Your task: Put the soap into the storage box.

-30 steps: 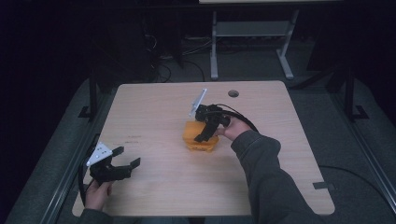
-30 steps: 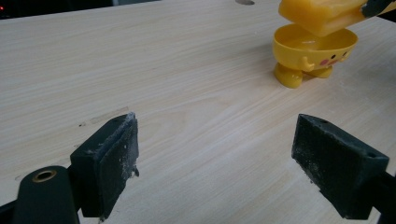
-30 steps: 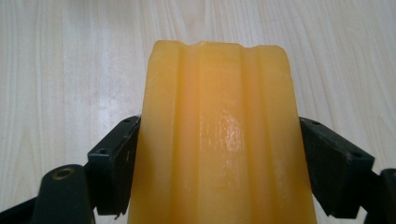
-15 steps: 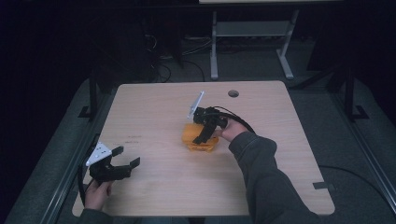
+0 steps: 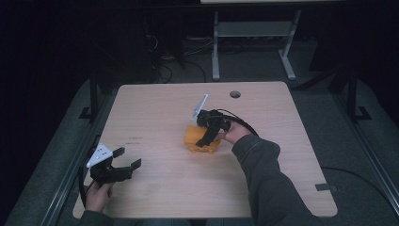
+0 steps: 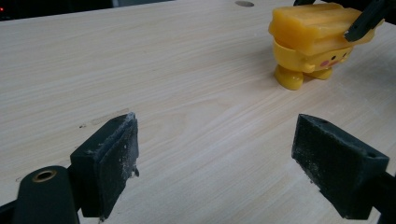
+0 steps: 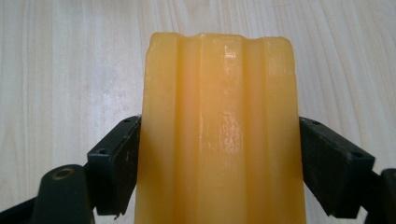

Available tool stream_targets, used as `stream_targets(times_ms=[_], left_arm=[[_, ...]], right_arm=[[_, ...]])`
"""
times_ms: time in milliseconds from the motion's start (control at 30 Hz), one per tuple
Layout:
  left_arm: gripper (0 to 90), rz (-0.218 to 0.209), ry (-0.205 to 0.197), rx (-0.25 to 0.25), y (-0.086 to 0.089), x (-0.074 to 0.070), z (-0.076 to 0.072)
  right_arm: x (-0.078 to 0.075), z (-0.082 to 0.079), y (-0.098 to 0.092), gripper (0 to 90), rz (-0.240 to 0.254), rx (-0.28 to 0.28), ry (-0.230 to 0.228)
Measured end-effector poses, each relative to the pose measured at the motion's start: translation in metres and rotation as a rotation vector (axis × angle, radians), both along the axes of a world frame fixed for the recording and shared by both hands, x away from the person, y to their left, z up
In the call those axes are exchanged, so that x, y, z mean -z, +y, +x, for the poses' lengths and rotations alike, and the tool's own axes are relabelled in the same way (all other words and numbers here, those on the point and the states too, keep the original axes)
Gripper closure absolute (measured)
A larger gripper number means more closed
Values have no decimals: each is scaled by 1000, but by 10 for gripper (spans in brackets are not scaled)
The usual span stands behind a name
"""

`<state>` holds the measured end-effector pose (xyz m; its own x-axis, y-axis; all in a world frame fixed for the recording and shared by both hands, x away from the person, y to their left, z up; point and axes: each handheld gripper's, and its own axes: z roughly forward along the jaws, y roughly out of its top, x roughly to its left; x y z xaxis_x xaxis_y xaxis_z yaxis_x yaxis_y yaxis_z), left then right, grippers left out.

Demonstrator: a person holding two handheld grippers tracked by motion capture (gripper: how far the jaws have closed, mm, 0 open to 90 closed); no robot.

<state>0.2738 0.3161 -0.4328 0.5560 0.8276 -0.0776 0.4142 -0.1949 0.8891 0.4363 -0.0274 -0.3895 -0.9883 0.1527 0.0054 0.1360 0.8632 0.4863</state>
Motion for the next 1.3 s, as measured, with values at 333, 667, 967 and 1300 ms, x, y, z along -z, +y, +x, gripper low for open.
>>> stream_targets(times_ms=[333,667,967,1300], left_arm=[[141,4,3,1,0,0,0],[141,3,2,2,0,0,0],[141,0,2,-1,-1,0,0],[141,-1,1,-4,-1,0,1]], right_arm=[[0,0,-5,188,48,26,22],[-8,-4,-11,183,61,53,1],[-13,-7,-17,184,62,68,-15],[-20,-11,-31,195,77,93,-42]])
